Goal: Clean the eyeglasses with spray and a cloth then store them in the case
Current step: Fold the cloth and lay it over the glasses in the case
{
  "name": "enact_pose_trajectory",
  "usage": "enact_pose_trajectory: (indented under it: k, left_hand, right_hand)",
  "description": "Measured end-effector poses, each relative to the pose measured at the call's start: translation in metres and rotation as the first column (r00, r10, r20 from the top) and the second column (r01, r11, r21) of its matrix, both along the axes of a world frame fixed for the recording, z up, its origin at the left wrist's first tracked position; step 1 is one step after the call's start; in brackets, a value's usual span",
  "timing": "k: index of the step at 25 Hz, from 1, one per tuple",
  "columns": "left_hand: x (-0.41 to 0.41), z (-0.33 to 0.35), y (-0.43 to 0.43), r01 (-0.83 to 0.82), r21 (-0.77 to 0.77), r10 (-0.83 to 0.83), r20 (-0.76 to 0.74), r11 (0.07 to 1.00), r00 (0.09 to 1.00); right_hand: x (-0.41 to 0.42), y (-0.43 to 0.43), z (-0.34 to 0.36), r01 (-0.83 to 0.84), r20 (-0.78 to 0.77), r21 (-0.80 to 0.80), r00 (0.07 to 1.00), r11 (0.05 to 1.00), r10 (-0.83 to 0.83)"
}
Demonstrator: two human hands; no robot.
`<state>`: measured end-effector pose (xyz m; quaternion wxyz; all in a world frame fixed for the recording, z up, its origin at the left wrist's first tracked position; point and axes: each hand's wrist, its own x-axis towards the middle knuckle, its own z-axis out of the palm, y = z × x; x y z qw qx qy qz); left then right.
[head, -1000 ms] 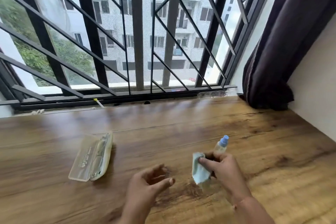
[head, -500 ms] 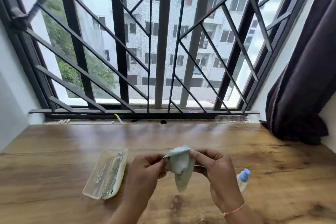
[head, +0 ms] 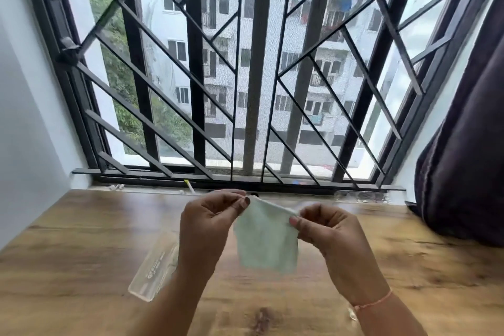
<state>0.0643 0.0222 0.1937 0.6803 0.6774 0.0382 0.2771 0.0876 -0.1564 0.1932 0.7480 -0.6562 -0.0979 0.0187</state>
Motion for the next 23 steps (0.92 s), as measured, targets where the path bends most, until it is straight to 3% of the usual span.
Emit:
enact_pose_trajectory:
  k: [4, 8, 10, 11, 13, 15, 16, 17, 18, 19, 21, 23]
  left_hand:
    - [0.005, 0.018, -0.001, 0.110, -0.099, -0.106, 0.050, 0.989, 0.993]
    - [0.001, 0.036, -0.002, 0.170, -0.205, -0.168, 0.028, 0.964, 0.985]
    - [-0.001, 0.031, 0.001, 0.229, -0.412, -0.280, -0.068, 0.882, 0.957]
    - [-0.004, 0.021, 0.001, 0.269, -0.569, -0.405, -0.125, 0.777, 0.906]
    - [-0.015, -0.008, -0.009, 0.279, -0.869, -0.671, -0.080, 0.409, 0.737]
    - [-0.030, -0.033, -0.023, 0.212, -0.971, -0.765, 0.055, 0.108, 0.642]
    - [-0.035, -0.041, -0.027, 0.202, -0.979, -0.766, 0.111, 0.025, 0.633]
    - [-0.038, -0.044, -0.031, 0.206, -0.978, -0.753, 0.137, -0.001, 0.644]
    - [-0.040, -0.044, -0.032, 0.221, -0.975, -0.730, 0.130, 0.030, 0.671]
    - [-0.040, -0.043, -0.030, 0.226, -0.965, -0.695, 0.074, 0.130, 0.715]
    - [-0.036, -0.038, -0.022, 0.157, -0.880, -0.547, -0.132, 0.449, 0.827]
    - [-0.035, -0.030, -0.012, 0.109, -0.679, -0.352, -0.232, 0.726, 0.907]
  right_hand:
    - [0.008, 0.000, 0.031, -0.033, 0.035, 0.085, 0.999, 0.996, 0.030]
    - [0.006, 0.004, 0.057, -0.130, -0.027, 0.179, 0.990, 0.975, 0.137]
    - [0.002, 0.005, 0.058, -0.143, -0.087, 0.211, 0.983, 0.967, 0.164]
    - [0.000, 0.005, 0.056, -0.133, -0.121, 0.225, 0.979, 0.965, 0.163]
    - [-0.007, 0.004, 0.046, -0.112, -0.172, 0.243, 0.973, 0.964, 0.156]
    - [-0.014, 0.004, 0.036, -0.089, -0.193, 0.220, 0.972, 0.971, 0.133]
    - [-0.017, 0.003, 0.032, -0.075, -0.191, 0.195, 0.975, 0.978, 0.113]
    - [-0.020, 0.002, 0.030, -0.061, -0.185, 0.179, 0.978, 0.982, 0.094]
    - [-0.022, 0.000, 0.029, -0.048, -0.177, 0.175, 0.981, 0.983, 0.080]
    - [-0.023, -0.002, 0.028, -0.032, -0.173, 0.178, 0.983, 0.983, 0.063]
    - [-0.025, -0.008, 0.026, 0.002, -0.179, 0.187, 0.983, 0.982, 0.032]
    - [-0.028, -0.012, 0.023, 0.014, -0.190, 0.182, 0.982, 0.983, 0.021]
